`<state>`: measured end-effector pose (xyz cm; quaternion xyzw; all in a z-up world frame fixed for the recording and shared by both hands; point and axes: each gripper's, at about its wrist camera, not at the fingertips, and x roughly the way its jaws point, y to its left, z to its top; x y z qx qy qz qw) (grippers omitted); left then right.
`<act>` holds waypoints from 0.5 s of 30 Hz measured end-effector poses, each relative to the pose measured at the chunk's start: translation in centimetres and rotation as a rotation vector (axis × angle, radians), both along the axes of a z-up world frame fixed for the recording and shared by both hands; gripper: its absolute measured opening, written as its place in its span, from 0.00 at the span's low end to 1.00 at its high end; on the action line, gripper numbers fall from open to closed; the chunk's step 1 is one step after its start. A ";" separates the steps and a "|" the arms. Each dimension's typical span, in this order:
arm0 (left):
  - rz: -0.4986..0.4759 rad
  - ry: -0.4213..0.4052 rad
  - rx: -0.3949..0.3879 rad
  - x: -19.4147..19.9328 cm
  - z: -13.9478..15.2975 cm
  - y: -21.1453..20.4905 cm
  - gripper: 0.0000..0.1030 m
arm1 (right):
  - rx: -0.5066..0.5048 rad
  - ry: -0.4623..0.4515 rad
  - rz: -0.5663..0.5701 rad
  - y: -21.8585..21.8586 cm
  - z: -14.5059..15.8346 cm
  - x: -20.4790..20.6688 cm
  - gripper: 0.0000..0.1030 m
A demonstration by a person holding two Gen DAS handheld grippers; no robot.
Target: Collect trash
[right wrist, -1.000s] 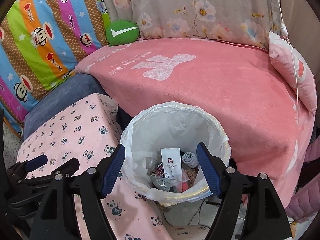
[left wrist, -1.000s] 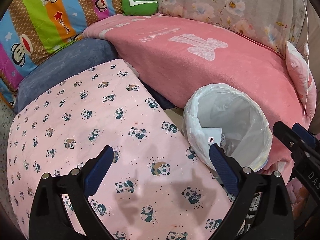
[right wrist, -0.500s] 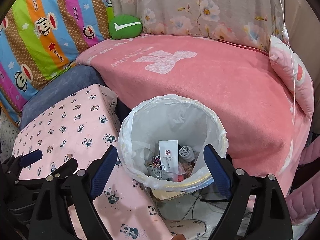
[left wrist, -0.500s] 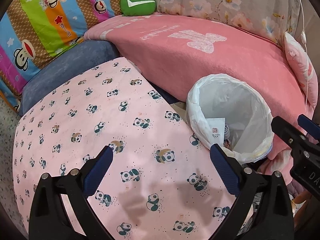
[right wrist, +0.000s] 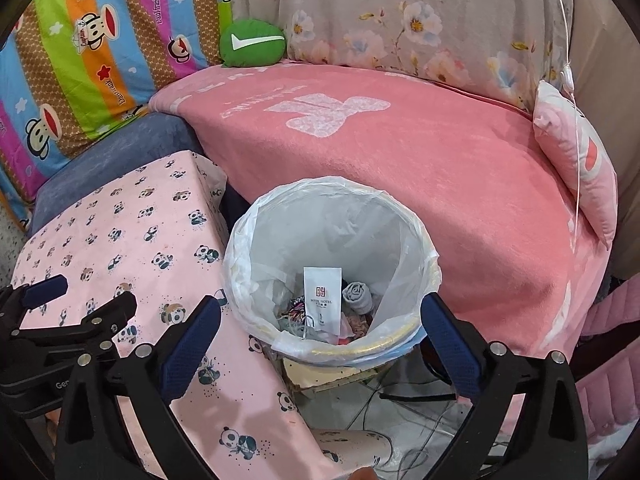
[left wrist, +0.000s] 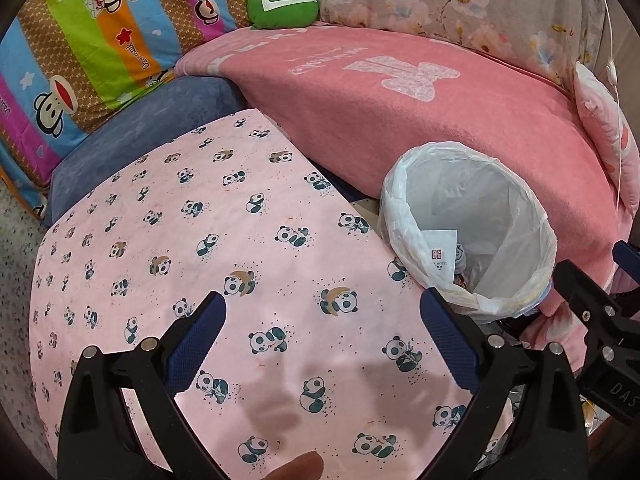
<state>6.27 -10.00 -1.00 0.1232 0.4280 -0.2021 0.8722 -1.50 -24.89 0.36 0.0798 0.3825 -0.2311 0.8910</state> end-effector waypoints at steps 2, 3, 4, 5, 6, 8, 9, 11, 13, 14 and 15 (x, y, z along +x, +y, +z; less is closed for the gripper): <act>-0.002 0.000 0.004 -0.1 -0.1 -0.1 0.90 | -0.009 0.009 0.000 0.1 -0.1 -0.2 0.93; -0.003 0.001 0.004 -0.1 -0.1 -0.2 0.90 | -0.010 0.012 0.001 0.1 -0.1 -0.2 0.93; -0.003 0.001 0.006 -0.1 -0.1 -0.3 0.90 | -0.012 0.015 0.003 0.1 -0.1 -0.3 0.93; -0.002 0.000 0.008 -0.1 -0.2 -0.3 0.90 | -0.015 0.016 0.003 0.1 -0.1 -0.3 0.93; -0.002 -0.001 0.009 -0.1 -0.2 -0.4 0.90 | -0.018 0.018 0.004 0.1 -0.1 -0.3 0.93; -0.003 -0.002 0.012 -0.1 -0.2 -0.4 0.90 | -0.023 0.019 0.008 0.3 0.0 -0.4 0.93; -0.003 -0.003 0.013 -0.1 -0.1 -0.5 0.90 | -0.020 0.016 0.009 0.3 0.0 -0.4 0.93; -0.001 -0.004 0.013 -0.1 -0.2 -0.5 0.90 | -0.017 0.022 0.012 0.4 0.0 -0.5 0.93; 0.003 -0.005 0.016 -0.1 -0.2 -0.5 0.90 | -0.023 0.028 0.010 0.5 0.0 -0.5 0.93; 0.004 -0.004 0.016 -0.1 -0.2 -0.5 0.90 | -0.023 0.031 0.010 0.5 0.0 -0.5 0.93; 0.004 -0.001 0.017 0.0 -0.2 -0.5 0.90 | -0.022 0.033 0.009 0.5 0.0 -0.5 0.93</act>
